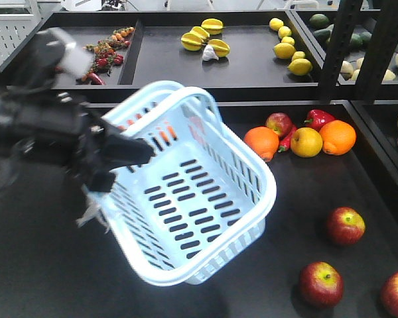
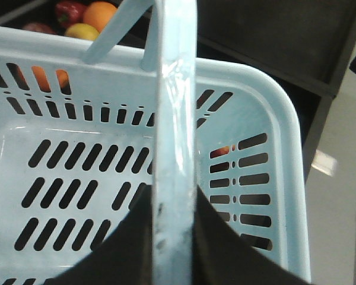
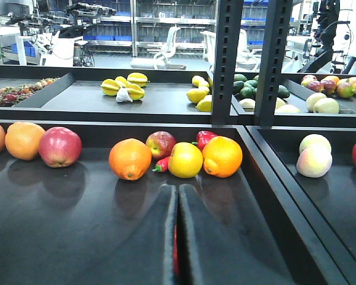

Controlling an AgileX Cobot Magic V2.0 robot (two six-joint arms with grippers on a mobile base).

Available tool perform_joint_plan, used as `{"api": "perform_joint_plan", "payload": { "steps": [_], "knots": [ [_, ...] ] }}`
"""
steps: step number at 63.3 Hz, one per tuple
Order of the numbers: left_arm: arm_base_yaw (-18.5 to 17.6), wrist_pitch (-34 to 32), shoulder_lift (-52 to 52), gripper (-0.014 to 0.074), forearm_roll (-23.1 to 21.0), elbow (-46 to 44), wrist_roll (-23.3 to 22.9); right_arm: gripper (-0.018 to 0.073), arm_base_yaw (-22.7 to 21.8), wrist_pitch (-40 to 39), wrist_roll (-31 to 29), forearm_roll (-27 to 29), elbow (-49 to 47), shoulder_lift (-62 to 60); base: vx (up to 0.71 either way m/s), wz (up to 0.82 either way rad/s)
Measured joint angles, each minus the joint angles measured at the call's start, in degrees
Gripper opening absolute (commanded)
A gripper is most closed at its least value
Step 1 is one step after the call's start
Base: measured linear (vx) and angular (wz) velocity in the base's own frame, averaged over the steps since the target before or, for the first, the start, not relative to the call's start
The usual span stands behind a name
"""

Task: Pick three apples into basket with both arms
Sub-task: 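Swing the held basket over the table and lower it with the left gripper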

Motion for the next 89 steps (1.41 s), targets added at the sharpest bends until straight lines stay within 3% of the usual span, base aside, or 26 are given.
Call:
{"api": "perform_joint_plan", "payload": {
  "steps": [14,31,56,89],
  "knots": [
    [0.0,15.7,21.1,-0.0006,3.6,-21.8,2.1,-0.0005,0.0,0.0,0.0,0.0,0.0,0.0,0.0,0.0],
    [0.0,16.9,38.3,0.0009,5.6,-40.6,2.2,-0.0005,0.0,0.0,0.0,0.0,0.0,0.0,0.0,0.0],
    [0.0,17.7,40.7,0.0025,9.0,-42.0,2.0,-0.0005,0.0,0.0,0.0,0.0,0.0,0.0,0.0,0.0],
    [-1.2,17.6,42.6,0.0063,9.4,-42.0,2.0,-0.0005,0.0,0.0,0.0,0.0,0.0,0.0,0.0,0.0]
  ]
}}
